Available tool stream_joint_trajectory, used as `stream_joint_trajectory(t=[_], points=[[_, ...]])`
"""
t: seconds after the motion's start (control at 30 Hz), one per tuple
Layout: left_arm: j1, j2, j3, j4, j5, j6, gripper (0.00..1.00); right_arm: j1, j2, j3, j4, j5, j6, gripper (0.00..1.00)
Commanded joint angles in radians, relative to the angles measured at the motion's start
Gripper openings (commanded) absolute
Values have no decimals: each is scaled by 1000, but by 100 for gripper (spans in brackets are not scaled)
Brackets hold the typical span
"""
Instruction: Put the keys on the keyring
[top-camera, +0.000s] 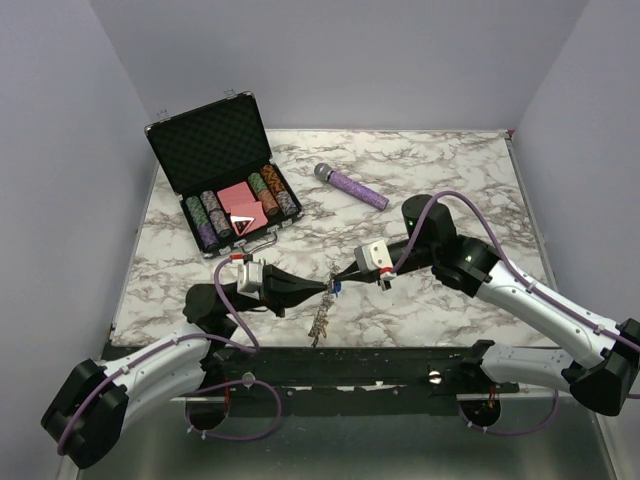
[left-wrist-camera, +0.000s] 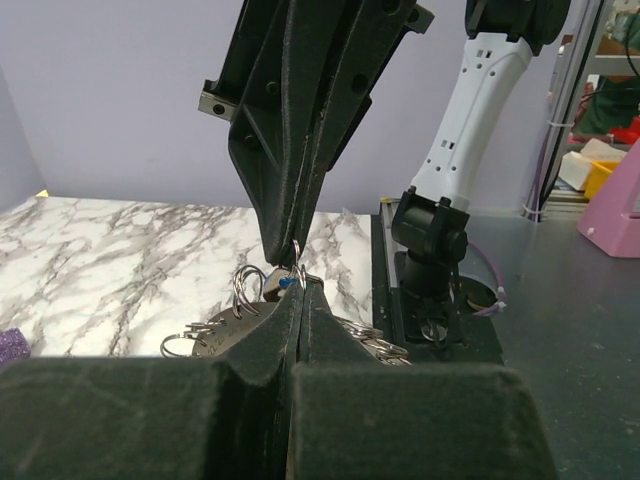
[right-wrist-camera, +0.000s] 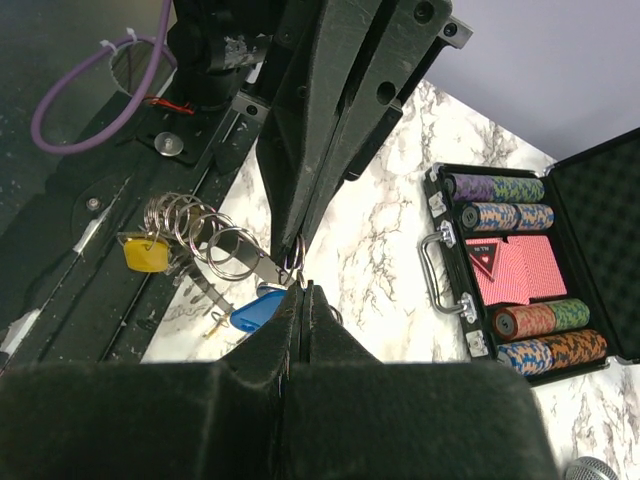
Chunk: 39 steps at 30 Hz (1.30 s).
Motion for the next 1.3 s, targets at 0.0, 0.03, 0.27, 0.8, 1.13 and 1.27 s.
stream_joint_trajectory(t=[0.0, 0.03, 0.27, 0.8, 1.13, 1.27], points=[[-1, 21, 36, 132, 84, -69, 0, 7, 11, 41, 4, 40, -41, 1], [0, 25, 36, 142, 90, -76, 0, 8, 11, 41, 1, 42, -50, 0], [2, 30, 50, 106, 129, -78, 0, 15, 11, 56, -18, 52, -97, 0], [29, -4, 119, -147, 196, -46, 0, 14, -6, 92, -138, 45, -403, 1], [38, 34, 142, -109, 247, -122, 0, 19, -5, 69, -138, 32, -492, 0], [40, 48, 156, -135, 267, -132, 0, 22, -5, 69, -126, 42, -510, 0]])
